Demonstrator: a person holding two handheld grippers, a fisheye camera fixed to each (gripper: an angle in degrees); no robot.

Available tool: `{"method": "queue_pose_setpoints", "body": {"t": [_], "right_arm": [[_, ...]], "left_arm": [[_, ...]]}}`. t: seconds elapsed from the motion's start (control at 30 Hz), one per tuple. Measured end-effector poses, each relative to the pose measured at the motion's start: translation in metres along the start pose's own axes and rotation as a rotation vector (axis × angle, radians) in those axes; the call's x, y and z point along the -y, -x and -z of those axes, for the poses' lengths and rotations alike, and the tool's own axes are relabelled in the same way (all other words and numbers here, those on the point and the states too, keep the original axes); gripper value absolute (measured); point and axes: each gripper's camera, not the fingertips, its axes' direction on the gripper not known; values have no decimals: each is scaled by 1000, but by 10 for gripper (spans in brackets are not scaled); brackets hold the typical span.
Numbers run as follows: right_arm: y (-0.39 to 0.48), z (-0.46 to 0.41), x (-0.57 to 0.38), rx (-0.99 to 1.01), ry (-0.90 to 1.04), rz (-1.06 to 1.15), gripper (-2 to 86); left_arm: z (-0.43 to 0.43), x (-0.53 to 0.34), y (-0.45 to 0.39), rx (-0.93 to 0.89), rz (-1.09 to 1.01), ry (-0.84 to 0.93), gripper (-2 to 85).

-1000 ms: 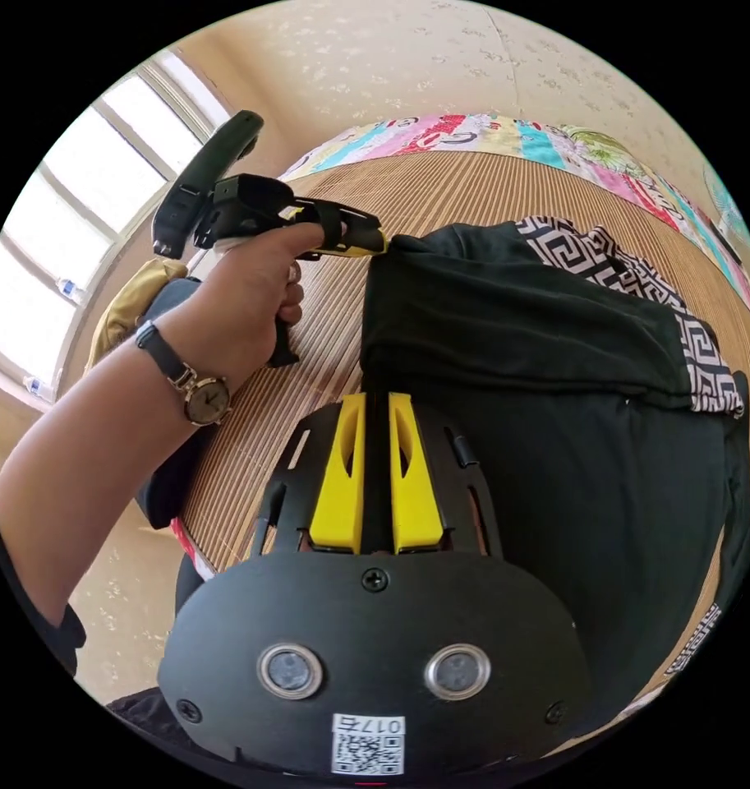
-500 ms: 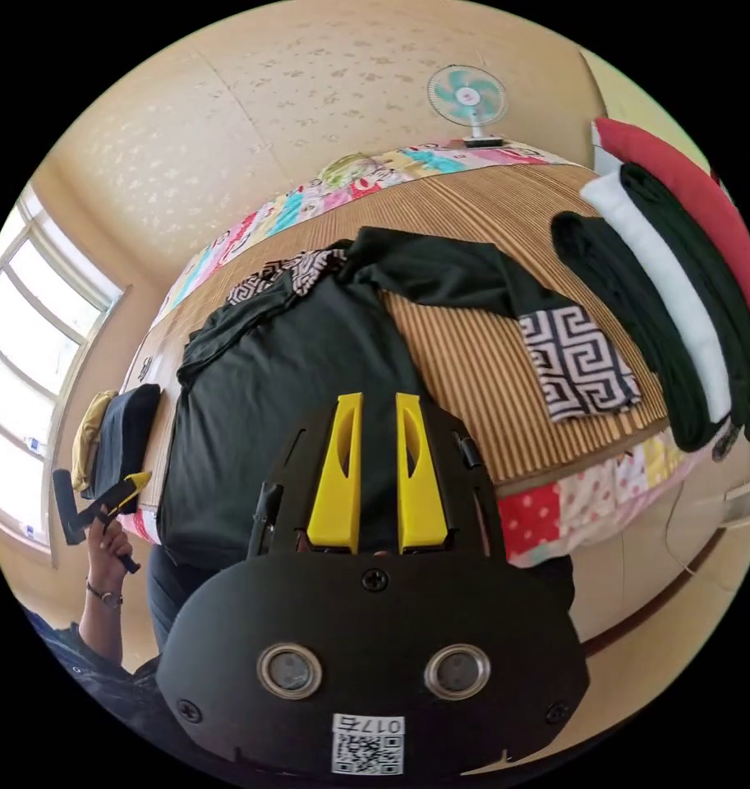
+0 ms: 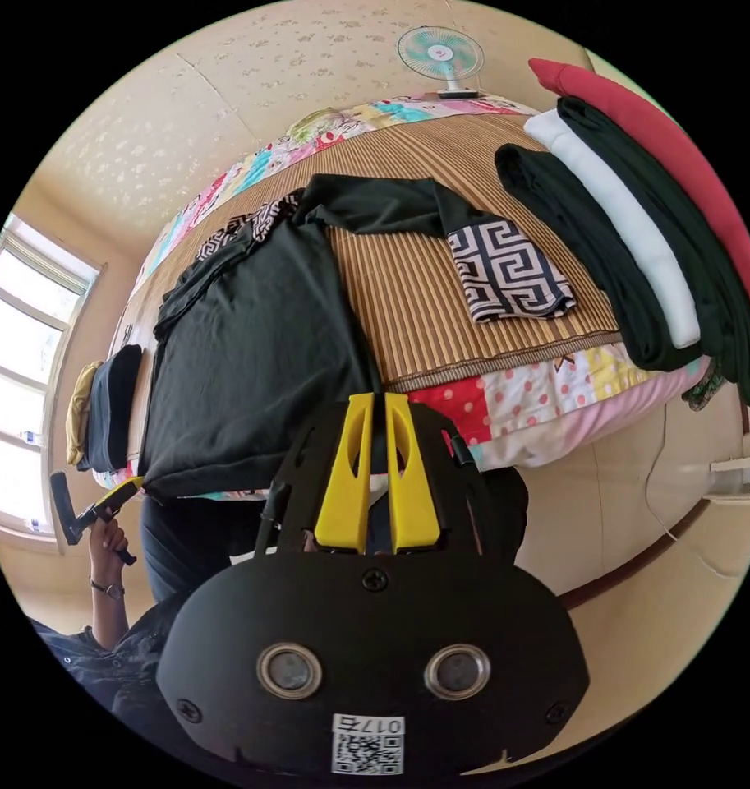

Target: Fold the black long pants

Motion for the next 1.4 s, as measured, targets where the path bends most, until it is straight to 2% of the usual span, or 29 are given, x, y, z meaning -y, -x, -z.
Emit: {"method": "queue_pose_setpoints", "body": {"t": [0.2,0.3,0.37,0.43,0.53,0.7,0.8,0.9,0.93,0.97,1.07,1.1,1.17,1.27,1.4], "right_arm": [[17,-10,-19,7,77,105,33],[-4,3,-19,114,-13,8,43],[-44,15,-7,266,-129,-141,65],[-73,19,8,285,-172,-246,81],[-89,23,35,133,-251,-229,98],[-71,-21,82,-128,-100,28,112],[-65,-24,93,-181,-43,76,67],[-67,11,97,-32,-72,86,38],[-77,34,97,95,-121,60,34],[-93,56,95,239,-171,10,32],[-146,98,75,488,-302,-183,28],[-154,103,69,487,-332,-207,28],[-186,108,48,362,-390,-311,27],[-225,78,42,248,-212,-452,28],[-228,72,36,391,-182,-370,28]], "left_arm": [[18,-10,35,-27,137,-27,19],[29,-17,36,11,154,-65,51],[38,-20,34,18,157,-98,65],[45,-22,30,23,153,-126,69],[52,-20,20,35,139,-141,69],[50,-16,8,12,122,-143,70],[46,-14,7,-14,131,-127,70],[47,-14,6,-23,137,-136,67],[48,-15,7,-25,139,-138,67],[48,-16,8,-32,144,-141,66],[48,-18,13,-46,155,-139,66],[49,-20,14,-49,159,-142,66],[48,-23,17,-58,165,-146,66],[46,-23,15,-90,149,-147,67],[48,1,-21,-186,22,-151,85]]}}
